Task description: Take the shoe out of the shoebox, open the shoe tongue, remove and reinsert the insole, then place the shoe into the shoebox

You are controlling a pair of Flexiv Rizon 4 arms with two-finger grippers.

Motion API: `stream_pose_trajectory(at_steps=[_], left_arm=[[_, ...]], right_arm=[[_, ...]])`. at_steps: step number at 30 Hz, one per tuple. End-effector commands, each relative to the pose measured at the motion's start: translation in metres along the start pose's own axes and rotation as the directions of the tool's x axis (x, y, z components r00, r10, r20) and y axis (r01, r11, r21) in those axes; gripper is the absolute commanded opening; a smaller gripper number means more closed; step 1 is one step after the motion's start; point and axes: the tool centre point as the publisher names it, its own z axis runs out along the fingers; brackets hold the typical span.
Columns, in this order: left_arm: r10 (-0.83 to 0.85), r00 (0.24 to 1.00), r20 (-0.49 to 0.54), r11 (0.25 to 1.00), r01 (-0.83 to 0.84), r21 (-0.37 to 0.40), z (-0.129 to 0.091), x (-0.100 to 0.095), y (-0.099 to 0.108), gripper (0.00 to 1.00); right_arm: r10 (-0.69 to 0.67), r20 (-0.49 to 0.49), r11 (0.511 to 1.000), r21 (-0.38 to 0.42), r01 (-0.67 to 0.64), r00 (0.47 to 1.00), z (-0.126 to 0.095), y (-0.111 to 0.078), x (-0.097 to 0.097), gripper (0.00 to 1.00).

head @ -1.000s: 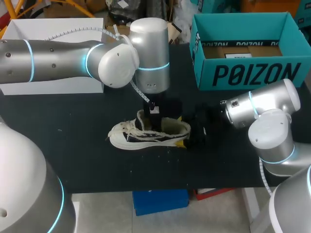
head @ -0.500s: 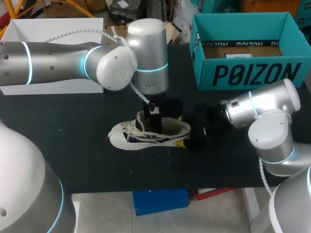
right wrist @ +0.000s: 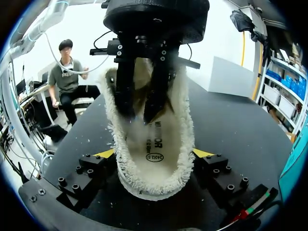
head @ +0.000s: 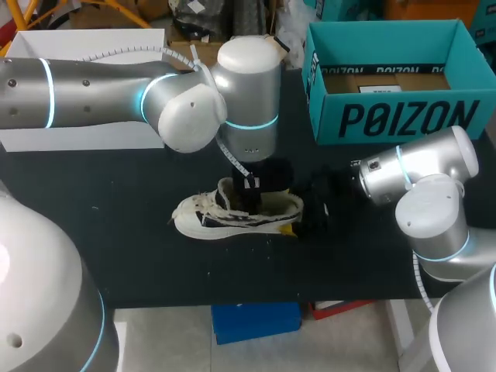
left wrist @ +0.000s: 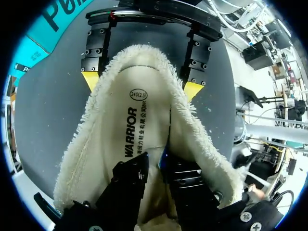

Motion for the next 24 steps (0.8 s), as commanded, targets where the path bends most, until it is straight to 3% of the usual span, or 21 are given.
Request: stream_pose_trajectory(at_steps=[1, 6, 10, 13, 24], left_arm=[[-0.027, 0.993, 0.115, 0.999, 0.032, -0.041, 0.014, 0.006, 0.005, 0.22], [-0.059, 0.973, 0.222, 0.993, 0.081, -0.089, 0.022, 0.0, 0.01, 0.23], [-0.066, 0.95, 0.306, 0.987, 0.107, -0.117, 0.027, -0.006, 0.015, 0.29], [-0.07, 0.926, 0.37, 0.983, 0.128, -0.134, 0.031, -0.011, 0.018, 0.26], [-0.051, 0.884, 0.464, 0.992, 0.098, -0.076, 0.039, -0.029, 0.031, 0.28]], right_arm=[[0.002, 0.001, 1.0, 0.002, -0.002, 1.0, 0.0, -0.001, -0.001, 0.0], [0.002, 0.001, 1.0, 0.002, -0.002, 1.0, 0.0, -0.001, -0.001, 0.0], [0.002, 0.001, 1.0, 0.002, -0.002, 1.0, 0.0, -0.001, -0.001, 0.0], [0.002, 0.001, 1.0, 0.002, -0.002, 1.0, 0.0, -0.001, -0.001, 0.0], [0.002, 0.001, 1.0, 0.002, -0.002, 1.0, 0.0, -0.001, -0.001, 0.0]])
